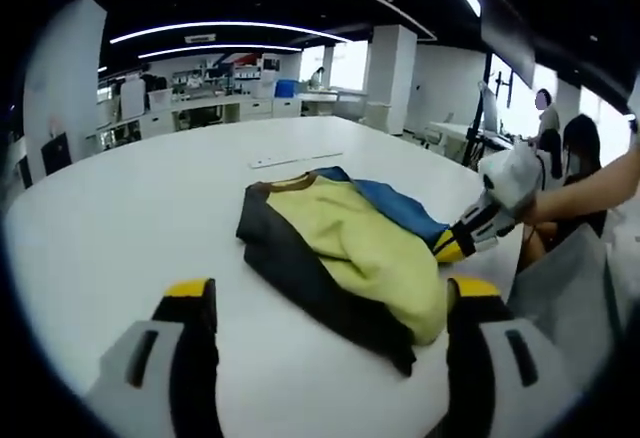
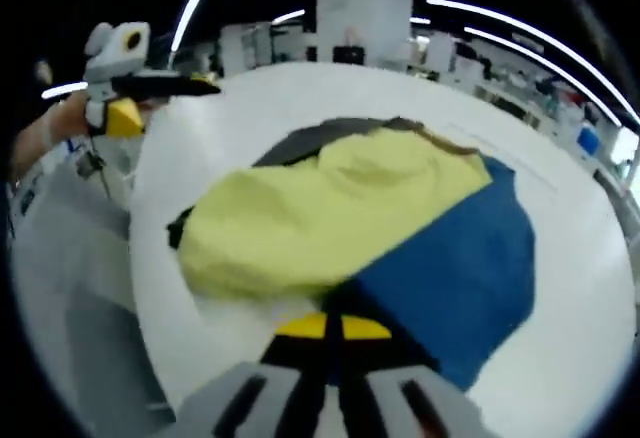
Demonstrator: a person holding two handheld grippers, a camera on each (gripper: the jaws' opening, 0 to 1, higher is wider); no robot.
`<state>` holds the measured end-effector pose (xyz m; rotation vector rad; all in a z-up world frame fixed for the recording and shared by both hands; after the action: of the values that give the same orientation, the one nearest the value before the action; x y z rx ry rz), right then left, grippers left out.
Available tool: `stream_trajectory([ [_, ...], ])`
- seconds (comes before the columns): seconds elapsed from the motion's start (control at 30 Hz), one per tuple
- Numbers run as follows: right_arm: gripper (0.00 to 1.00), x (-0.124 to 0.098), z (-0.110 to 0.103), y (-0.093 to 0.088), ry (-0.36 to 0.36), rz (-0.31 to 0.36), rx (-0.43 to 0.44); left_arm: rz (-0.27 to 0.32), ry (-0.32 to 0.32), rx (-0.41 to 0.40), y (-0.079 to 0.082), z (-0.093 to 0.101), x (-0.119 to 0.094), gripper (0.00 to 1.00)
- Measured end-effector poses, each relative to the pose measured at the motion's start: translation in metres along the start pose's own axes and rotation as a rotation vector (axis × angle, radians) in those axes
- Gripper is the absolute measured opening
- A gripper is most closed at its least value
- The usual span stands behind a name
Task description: Fold the garment on the visible template until the final outline fits inside the template.
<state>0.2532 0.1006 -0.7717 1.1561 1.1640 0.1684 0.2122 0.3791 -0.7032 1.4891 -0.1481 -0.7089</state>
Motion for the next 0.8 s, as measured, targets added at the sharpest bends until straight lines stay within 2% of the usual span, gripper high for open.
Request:
stream_trajectory([
  [0.2, 0.00, -0.027, 0.005, 0.008, -0.010, 0.073, 0.078, -0.006, 0.000, -0.001, -0.002, 0.001, 0.001, 0.92],
  [0.43, 0.00, -0.061, 0.019, 0.023, -0.067, 0.183, 0.181, -0.009, -0.009, 0.000, -0.002, 0.004, 0.003, 0.91],
  [0.57, 0.00, -0.075, 0.038, 0.027, -0.114, 0.220, 0.214, -0.013, -0.013, 0.000, -0.003, 0.005, 0.004, 0.91],
  [0.8, 0.00, -0.099, 0.076, 0.024, -0.244, 0.283, 0.292, -0.014, -0.014, -0.002, -0.004, 0.004, 0.005, 0.91],
])
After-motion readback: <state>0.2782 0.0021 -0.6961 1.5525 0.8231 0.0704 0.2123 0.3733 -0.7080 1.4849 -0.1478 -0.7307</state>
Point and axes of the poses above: the point that each gripper's makers call its tool centre point, and the gripper's own axes: x roughly forward along the fingers, z roughly to its right, y roughly out of its top, the point moved 8 cm from there along -x, roughly backward along the fingers, and after that the axes turned 7 degrees about z, right-handed, at the moved point
